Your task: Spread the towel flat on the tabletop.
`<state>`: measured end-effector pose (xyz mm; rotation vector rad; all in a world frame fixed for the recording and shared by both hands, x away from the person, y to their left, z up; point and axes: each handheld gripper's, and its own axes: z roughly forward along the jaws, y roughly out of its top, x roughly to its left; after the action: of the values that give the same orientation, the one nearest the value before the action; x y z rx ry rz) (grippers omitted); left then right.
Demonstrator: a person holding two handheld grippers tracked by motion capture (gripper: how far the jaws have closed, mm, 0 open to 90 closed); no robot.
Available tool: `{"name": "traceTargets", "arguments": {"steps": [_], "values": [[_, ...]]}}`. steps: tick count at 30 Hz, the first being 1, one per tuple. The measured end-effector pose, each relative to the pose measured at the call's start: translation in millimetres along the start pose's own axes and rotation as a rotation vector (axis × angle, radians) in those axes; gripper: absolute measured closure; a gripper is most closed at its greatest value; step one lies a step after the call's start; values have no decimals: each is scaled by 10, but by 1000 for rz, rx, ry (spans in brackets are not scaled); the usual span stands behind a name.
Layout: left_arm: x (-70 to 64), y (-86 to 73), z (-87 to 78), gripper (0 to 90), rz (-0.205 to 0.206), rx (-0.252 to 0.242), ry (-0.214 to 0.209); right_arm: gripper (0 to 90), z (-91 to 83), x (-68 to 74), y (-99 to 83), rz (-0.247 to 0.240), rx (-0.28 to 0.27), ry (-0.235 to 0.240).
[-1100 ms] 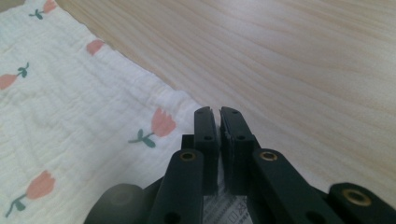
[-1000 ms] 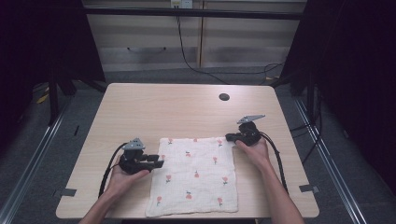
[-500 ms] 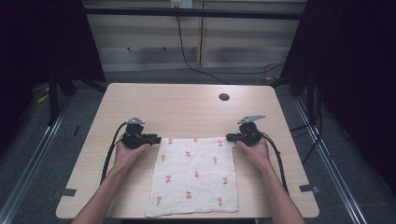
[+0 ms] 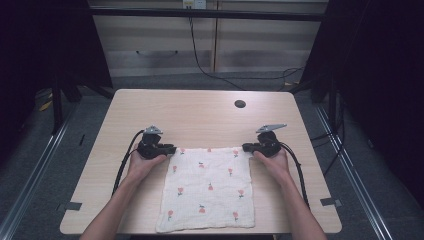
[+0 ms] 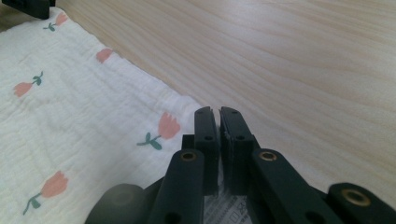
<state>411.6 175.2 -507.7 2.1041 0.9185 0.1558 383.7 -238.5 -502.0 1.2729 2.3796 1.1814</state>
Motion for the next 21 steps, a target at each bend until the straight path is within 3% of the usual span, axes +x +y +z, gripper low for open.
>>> {"name": "traceTargets", "arguments": {"steps": [4,6,11,15,21], "values": [[-83,8,14,779,59,13,29,869,-17,-5,2,4,-3,2],[-117,11,26,827,63,15,33,868,-20,-6,4,3,-7,-2],[-75,16,27,867,-19,11,7,869,-20,-3,14,5,-8,6],[-44,-3,0,867,-50,3,-3,869,-47,-10,36,0,-21,6],[-2,42,-145,868,-71,-56,-36,869,-145,-25,75,14,-61,18]]}}
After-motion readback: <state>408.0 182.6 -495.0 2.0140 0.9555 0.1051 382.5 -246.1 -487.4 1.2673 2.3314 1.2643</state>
